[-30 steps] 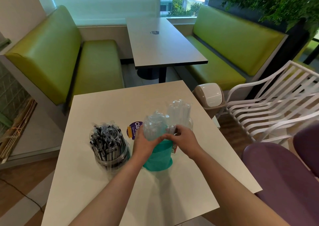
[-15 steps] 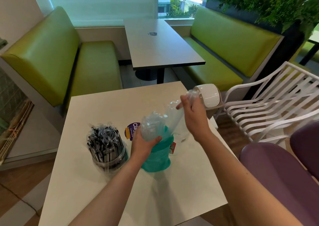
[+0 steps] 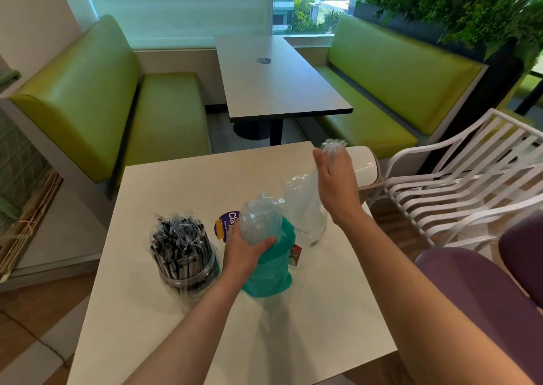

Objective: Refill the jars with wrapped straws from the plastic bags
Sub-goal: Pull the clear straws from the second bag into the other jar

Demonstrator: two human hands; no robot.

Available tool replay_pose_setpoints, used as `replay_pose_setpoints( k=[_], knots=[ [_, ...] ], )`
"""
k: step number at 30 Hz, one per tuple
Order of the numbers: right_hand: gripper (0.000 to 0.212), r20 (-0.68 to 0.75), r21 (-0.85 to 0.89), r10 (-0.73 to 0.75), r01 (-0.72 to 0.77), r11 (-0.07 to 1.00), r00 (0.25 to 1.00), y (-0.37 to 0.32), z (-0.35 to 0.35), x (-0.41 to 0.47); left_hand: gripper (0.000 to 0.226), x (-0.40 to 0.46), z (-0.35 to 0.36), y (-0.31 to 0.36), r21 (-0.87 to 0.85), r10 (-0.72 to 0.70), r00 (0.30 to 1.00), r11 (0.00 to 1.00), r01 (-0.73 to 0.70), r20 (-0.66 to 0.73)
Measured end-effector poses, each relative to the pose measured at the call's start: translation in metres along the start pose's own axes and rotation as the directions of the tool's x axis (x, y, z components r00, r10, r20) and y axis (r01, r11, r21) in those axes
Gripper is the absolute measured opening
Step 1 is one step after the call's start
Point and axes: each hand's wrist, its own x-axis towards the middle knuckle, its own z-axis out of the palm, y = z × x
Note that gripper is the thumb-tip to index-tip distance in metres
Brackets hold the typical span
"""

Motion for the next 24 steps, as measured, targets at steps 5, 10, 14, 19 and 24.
replay_pose_setpoints(
  k=[5,10,14,19,24],
  knots=[
    [0.037,0.240,-0.126,0.170,-0.143,0.982,0.956,0.031,0.034,-0.005,0.093,-0.002,-0.001,0.000,-0.006,0.005,1.000,1.000,-0.005,0.001],
    [0.032,0.273,-0.080,0.357,-0.349,0.934,0.893,0.061,0.056,-0.016,0.092,-0.003,-0.001,-0.001,0.000,0.010,1.000,1.000,-0.010,0.002],
    [0.032,0.184,-0.137,0.320,-0.298,0.945,0.930,0.072,0.065,-0.022,0.094,-0.002,-0.004,-0.002,-0.018,0.005,1.000,1.000,-0.005,-0.005],
    [0.034,0.192,-0.081,0.300,-0.290,0.954,0.934,0.075,0.070,-0.025,0.094,-0.003,-0.004,-0.002,-0.030,-0.009,1.000,1.000,0.008,-0.006],
    [0.038,0.205,0.027,0.318,-0.330,0.944,0.926,0.081,0.064,-0.034,0.091,-0.006,-0.007,0.000,-0.044,-0.005,1.000,0.999,0.005,0.000]
  ],
)
